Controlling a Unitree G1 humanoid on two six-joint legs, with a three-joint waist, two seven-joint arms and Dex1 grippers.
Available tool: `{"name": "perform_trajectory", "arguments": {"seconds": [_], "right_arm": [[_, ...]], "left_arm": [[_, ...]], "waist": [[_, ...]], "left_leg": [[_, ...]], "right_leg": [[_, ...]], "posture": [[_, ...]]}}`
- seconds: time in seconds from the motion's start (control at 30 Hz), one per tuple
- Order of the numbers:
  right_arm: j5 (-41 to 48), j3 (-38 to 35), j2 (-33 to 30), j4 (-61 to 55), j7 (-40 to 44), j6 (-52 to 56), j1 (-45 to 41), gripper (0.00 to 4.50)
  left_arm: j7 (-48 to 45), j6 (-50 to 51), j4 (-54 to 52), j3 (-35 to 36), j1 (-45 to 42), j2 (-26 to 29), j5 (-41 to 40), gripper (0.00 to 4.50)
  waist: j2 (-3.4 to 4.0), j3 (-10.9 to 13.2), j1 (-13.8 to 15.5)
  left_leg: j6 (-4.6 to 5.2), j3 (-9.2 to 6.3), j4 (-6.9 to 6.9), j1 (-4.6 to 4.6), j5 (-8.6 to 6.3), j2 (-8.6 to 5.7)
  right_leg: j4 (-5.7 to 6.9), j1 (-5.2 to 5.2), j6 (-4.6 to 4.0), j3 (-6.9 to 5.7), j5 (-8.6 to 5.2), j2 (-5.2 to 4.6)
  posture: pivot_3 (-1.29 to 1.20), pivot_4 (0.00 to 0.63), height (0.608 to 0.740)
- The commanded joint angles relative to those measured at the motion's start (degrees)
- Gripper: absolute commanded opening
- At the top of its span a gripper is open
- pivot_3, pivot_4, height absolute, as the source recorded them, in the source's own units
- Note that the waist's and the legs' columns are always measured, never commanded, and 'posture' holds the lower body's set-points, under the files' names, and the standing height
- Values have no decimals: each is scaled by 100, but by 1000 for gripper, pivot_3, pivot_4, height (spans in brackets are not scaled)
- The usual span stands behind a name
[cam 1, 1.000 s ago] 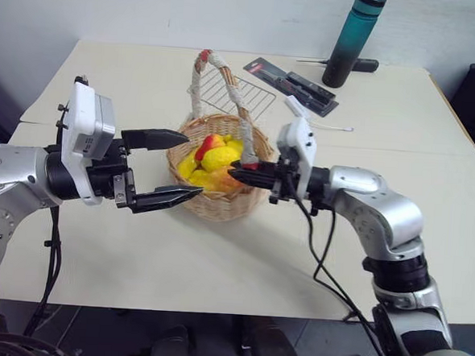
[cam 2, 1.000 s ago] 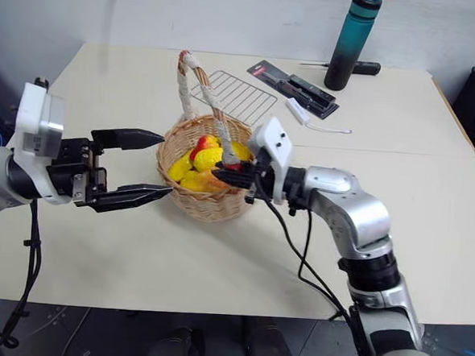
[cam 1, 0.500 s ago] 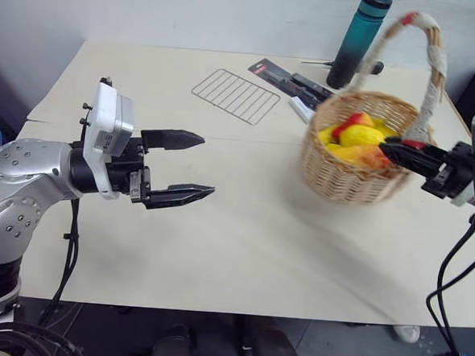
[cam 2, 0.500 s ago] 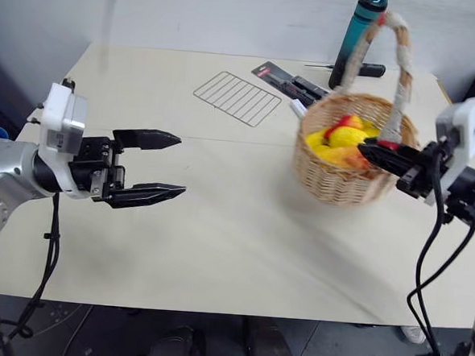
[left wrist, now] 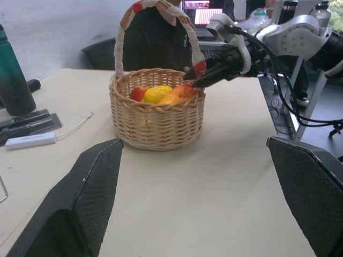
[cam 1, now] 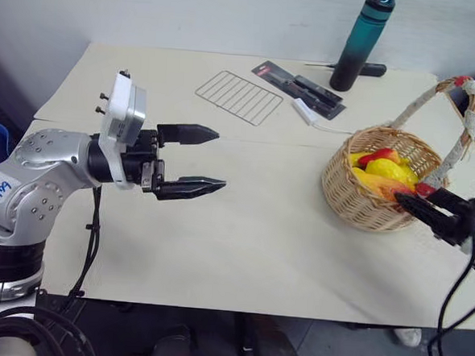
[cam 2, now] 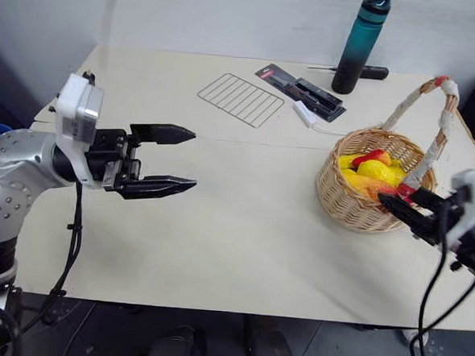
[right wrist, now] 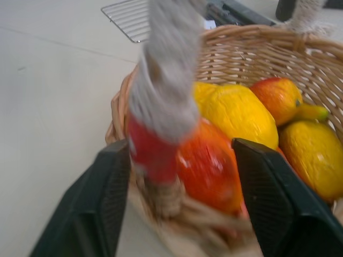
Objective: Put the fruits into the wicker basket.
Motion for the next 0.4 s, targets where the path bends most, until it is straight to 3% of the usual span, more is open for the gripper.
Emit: {"name": "perform_trajectory", "arguments": {"seconds": [0.03,0.07,0.23,0.33,0.4], "right_arm": [[229,-1127,-751,-276,824,67,456,4276],[301,-1487,-1005,-161,1075,157,545,4489],[-243,-2928,-2193,928,2824,300,1509,4489],[-564,-2846,-2535,1405,2899,133,1546,4489],[-317,-2629,-2481,1249,2908,316,1354,4489]], "left_arm": [[-228,-99,119,-8,-144,45,84,4500],[-304,-113,177,-24,-169,71,120,4500],[-973,-432,702,-229,-476,275,546,4500],[-1165,-544,1061,-269,-738,256,693,4500],[-1162,-566,1166,-279,-842,149,726,4500]], "waist": [[6,1,8],[6,1,10],[-20,7,-29],[-36,9,-52],[-35,9,-54]], "left_leg": [[2,1,-1,1,-1,-4],[5,0,0,1,-3,-5],[10,0,-6,19,-2,-12],[9,-15,-22,83,-8,7],[20,-9,-22,79,-14,4]], "right_leg": [[1,0,4,0,-2,-3],[0,2,5,0,-3,-3],[-9,16,10,2,-2,2],[-66,104,20,-11,-15,20],[-73,105,27,-5,-10,11]], "posture": [[0,150,740],[0,150,740],[0,150,740],[0,150,740],[0,150,740]]}}
